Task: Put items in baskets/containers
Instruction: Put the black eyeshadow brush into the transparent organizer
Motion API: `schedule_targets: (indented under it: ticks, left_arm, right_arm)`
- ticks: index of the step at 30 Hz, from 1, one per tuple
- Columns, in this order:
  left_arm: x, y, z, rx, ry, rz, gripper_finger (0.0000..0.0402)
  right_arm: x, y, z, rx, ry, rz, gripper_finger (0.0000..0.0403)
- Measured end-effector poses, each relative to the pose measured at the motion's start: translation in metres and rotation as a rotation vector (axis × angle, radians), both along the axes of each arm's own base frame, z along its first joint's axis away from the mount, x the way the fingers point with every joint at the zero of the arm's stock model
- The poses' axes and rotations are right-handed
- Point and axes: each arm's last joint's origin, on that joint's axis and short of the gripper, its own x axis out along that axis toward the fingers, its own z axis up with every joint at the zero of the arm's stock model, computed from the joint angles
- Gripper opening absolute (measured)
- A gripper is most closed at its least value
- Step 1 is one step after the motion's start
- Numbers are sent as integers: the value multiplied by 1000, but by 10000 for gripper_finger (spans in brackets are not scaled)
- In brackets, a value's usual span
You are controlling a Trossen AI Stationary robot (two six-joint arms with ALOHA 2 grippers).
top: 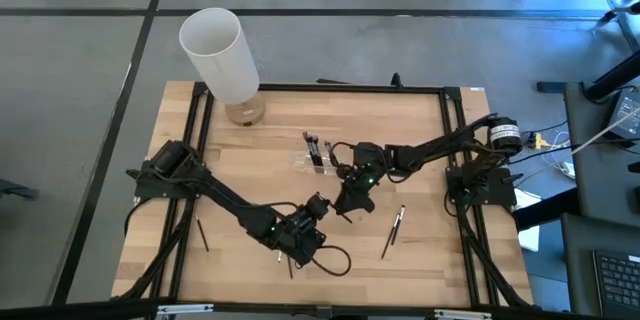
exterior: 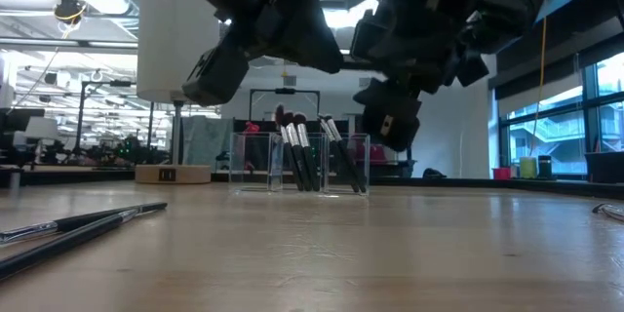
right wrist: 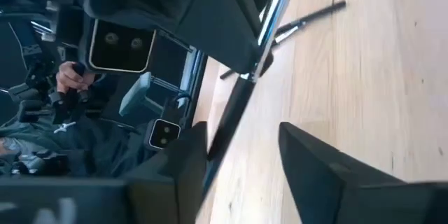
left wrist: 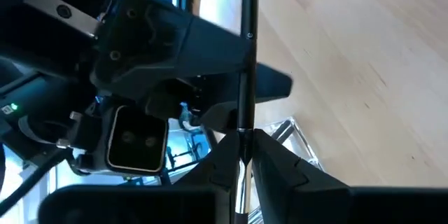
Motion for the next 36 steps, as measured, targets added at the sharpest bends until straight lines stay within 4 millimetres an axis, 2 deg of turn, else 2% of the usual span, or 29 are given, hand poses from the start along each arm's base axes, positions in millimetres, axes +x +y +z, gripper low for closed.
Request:
schedule_targets:
  ticks: [8, 17, 22, 27, 32, 36]
  left_arm:
    - [3, 5, 0, 13, 22, -5, 31]
    - [3, 5, 1, -11, 7, -2, 31]
    - [3, 6, 1, -31, -29, 36, 42]
    - [2, 8, 2, -19, -99, 111, 74]
    - [1, 10, 6, -53, -257, 233, 124]
    - [-2, 12, 13, -185, -437, 324, 171]
  right_arm:
    - [5, 1, -4, 44, -29, 25, 94]
    - [5, 0, -5, 43, -26, 25, 32]
    - [6, -1, -4, -3, -57, -3, 31]
    - [6, -10, 1, -28, -98, -46, 31]
    - [2, -28, 21, -75, -183, -108, 35]
    - [-7, -46, 42, -244, -284, -229, 32]
